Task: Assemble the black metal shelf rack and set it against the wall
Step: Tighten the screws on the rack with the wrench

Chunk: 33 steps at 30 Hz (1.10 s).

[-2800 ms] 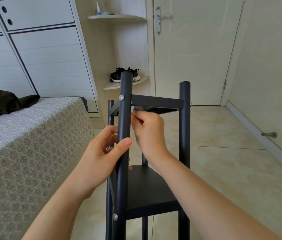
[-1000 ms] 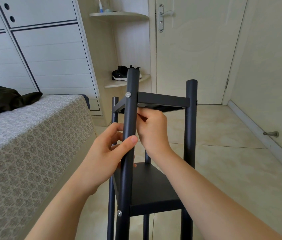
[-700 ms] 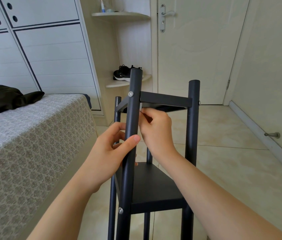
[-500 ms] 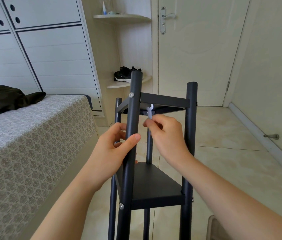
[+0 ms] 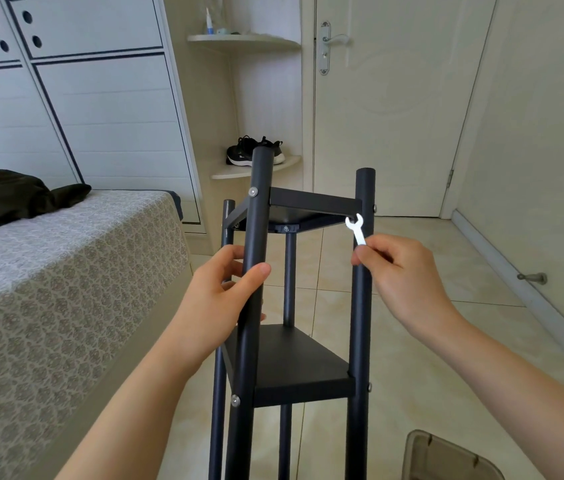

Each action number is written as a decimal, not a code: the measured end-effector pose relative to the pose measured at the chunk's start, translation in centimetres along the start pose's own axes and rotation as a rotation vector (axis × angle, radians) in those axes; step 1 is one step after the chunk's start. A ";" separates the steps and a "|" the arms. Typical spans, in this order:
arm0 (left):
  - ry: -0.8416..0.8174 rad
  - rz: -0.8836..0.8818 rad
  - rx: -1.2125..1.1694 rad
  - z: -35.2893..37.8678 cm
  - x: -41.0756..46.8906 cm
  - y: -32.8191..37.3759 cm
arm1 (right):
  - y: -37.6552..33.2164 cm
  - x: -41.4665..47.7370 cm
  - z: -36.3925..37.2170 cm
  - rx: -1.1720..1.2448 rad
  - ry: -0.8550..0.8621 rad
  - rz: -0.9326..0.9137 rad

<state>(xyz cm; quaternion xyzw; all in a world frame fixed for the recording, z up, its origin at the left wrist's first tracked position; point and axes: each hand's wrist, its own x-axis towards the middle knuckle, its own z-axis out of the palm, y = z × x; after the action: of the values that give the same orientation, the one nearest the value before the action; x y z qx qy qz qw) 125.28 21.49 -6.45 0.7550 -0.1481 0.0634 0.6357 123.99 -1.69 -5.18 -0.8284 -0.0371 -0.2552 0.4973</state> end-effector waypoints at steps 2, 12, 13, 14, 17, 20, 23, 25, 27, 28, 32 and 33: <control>0.016 0.001 0.002 -0.1 0.1 -0.1 | 0.4 0.2 -0.3 -0.016 0.011 0.031; -0.010 -0.007 -0.027 -0.4 0.3 -0.2 | 0.8 1.0 -0.5 0.428 -0.156 0.302; -0.017 -0.010 -0.031 -0.4 0.3 -0.2 | 0.8 1.0 -0.3 0.467 -0.163 0.319; -0.022 -0.009 -0.028 -0.3 0.3 -0.2 | 0.8 1.1 -0.2 0.504 -0.164 0.337; -0.017 0.000 -0.012 -0.3 0.3 -0.3 | 0.7 1.2 0.0 0.590 -0.157 0.388; 0.010 -0.012 -0.023 -0.5 0.4 -0.5 | 0.5 1.1 0.3 0.616 -0.137 0.397; 0.051 -0.007 -0.016 -0.7 0.6 -0.6 | 0.2 0.9 0.7 0.597 -0.113 0.384; 0.067 0.002 -0.021 -0.6 0.7 -0.7 | 0.1 0.9 0.9 0.595 -0.101 0.382; 0.087 0.014 -0.019 -0.6 0.7 -0.8 | -0.1 1.0 1.1 0.599 -0.094 0.381; 0.097 0.020 -0.013 -0.7 0.8 -0.9 | -0.2 0.9 1.1 0.601 -0.091 0.378; 0.113 0.031 -0.009 -0.8 0.9 -1.3 | -0.5 0.8 1.3 0.602 -0.097 0.357; 0.116 0.033 -0.009 -0.9 1.0 -1.4 | -0.6 0.8 1.2 0.595 -0.099 0.350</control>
<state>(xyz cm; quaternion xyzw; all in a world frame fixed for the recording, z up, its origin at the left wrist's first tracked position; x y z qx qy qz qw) 126.73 22.38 -7.30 0.7446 -0.1239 0.1168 0.6454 124.92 -0.48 -4.77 -0.6522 0.0084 -0.1036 0.7509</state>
